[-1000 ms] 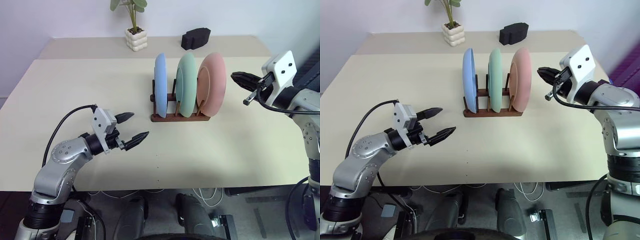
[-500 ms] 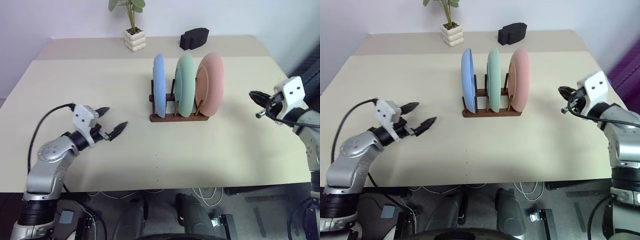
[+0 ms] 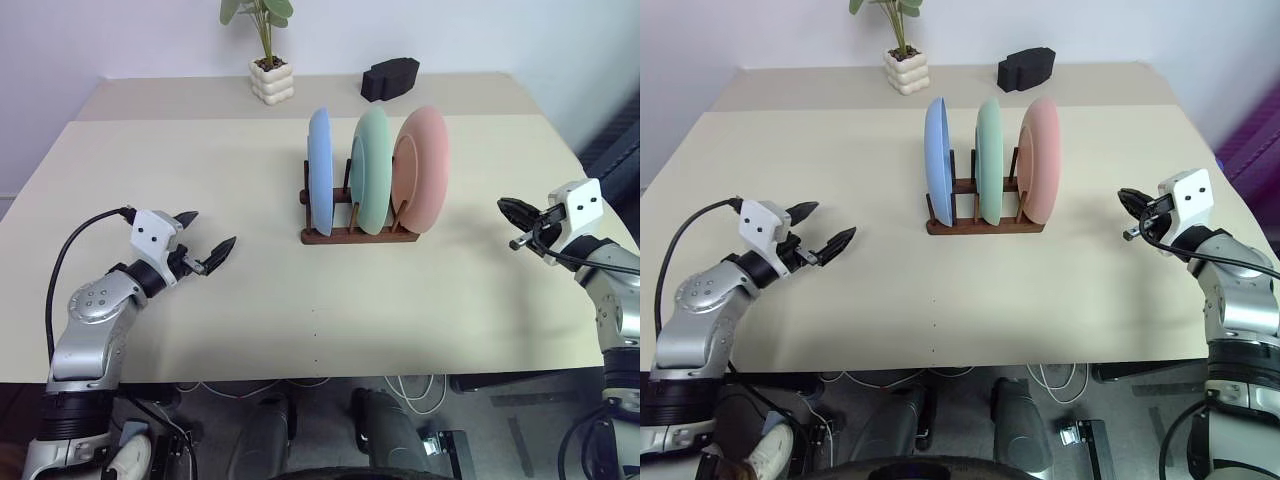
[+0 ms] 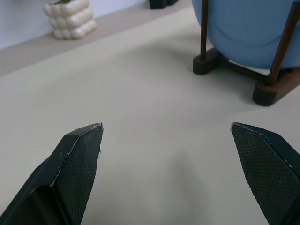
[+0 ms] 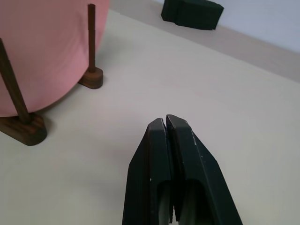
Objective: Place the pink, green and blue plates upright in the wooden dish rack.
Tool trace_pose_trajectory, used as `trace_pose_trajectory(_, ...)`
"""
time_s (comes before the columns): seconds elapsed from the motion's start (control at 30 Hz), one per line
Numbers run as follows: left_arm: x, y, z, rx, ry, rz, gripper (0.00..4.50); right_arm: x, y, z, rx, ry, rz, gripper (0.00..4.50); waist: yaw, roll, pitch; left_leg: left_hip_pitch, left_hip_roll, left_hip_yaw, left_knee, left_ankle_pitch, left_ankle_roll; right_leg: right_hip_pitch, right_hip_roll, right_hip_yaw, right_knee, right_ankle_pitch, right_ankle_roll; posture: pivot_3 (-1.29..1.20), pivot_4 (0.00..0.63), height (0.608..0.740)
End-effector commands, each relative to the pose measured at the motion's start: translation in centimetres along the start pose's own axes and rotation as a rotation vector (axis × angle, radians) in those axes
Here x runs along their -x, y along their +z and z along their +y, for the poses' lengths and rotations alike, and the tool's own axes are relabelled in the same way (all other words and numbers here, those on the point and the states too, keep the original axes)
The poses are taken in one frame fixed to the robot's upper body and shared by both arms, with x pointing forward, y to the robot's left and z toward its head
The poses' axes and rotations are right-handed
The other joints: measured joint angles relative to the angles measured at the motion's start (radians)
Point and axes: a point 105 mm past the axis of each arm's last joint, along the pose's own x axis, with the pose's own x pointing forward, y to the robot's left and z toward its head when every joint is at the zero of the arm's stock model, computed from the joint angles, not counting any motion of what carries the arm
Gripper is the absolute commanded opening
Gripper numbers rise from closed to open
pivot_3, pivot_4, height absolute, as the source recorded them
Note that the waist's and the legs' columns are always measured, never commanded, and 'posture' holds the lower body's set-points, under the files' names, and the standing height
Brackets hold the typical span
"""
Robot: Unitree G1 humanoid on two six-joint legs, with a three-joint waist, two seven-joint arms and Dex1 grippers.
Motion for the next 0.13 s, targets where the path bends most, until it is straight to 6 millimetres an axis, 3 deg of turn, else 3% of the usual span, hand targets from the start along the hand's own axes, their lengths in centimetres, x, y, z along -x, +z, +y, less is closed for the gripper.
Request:
trace_pose_trajectory(0.03, 0.34, 1.08, 0.22, -0.029, 0.011, -0.046, 4.5, 0.43, 1.5, -0.84, 0.021, -0.034, -0.059, 0.03, 0.0, 0.0, 0.0, 0.0, 0.0, 0.0, 0.0, 0.0, 0.0, 0.0, 0.0, 0.0, 0.0, 0.0, 0.0, 0.0, 0.15, 0.73)
trace_pose_trajectory(0.13, 0.03, 0.93, 0.0, -0.025, 0.011, -0.045, 4.5, 0.25, 1.61, -1.24, 0.021, -0.038, -0.058, 0.03, 0.0, 0.0, 0.0, 0.001, 0.0, 0.0, 0.0, 0.0, 0.0, 0.0, 0.0, 0.0, 0.0, 0.0, 0.0, 0.0, 0.15, 0.73)
